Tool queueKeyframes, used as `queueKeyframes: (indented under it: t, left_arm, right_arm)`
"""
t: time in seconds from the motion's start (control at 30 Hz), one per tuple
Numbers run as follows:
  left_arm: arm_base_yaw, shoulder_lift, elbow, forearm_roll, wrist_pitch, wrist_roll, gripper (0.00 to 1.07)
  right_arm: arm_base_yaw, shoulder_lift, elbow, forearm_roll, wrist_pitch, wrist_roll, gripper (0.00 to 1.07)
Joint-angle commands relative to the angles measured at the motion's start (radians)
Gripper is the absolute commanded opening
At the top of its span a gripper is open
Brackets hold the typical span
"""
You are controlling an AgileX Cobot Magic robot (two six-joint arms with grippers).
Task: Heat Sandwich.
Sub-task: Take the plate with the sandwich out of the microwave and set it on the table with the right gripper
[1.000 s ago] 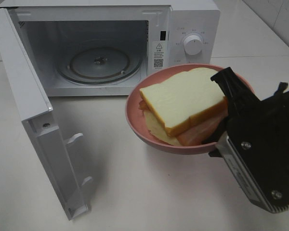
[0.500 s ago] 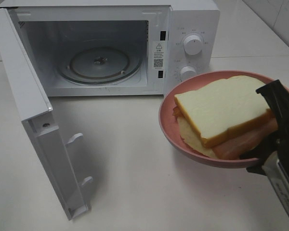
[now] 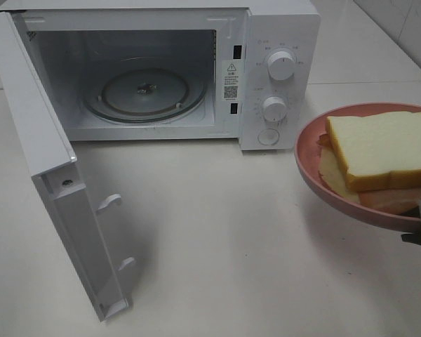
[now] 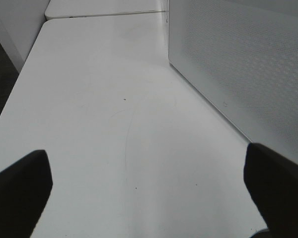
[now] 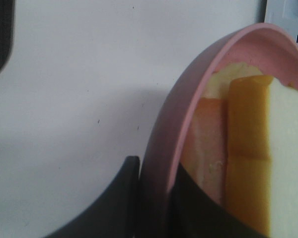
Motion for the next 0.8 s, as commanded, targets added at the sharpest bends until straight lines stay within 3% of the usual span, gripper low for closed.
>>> queueKeyframes:
  t: [0.03, 0.17, 0.8]
  left_arm:
    - [0.003, -0.017, 0.002, -0.007, -0.008, 0.0, 0.98]
    - [0.003, -0.017, 0.002, -0.007, -0.008, 0.0, 0.98]
    - [0.003, -0.017, 0.002, -0.007, -0.008, 0.0, 0.98]
  right_arm:
    - [0.002, -0.011, -0.001, -0.047, -0.021, 0.058, 0.0]
    - [0.002, -0.011, -0.001, -0.152, -0.019, 0.215, 0.0]
    - [0.002, 0.111, -0.001, -0.385, 0.044, 0.677, 0.0]
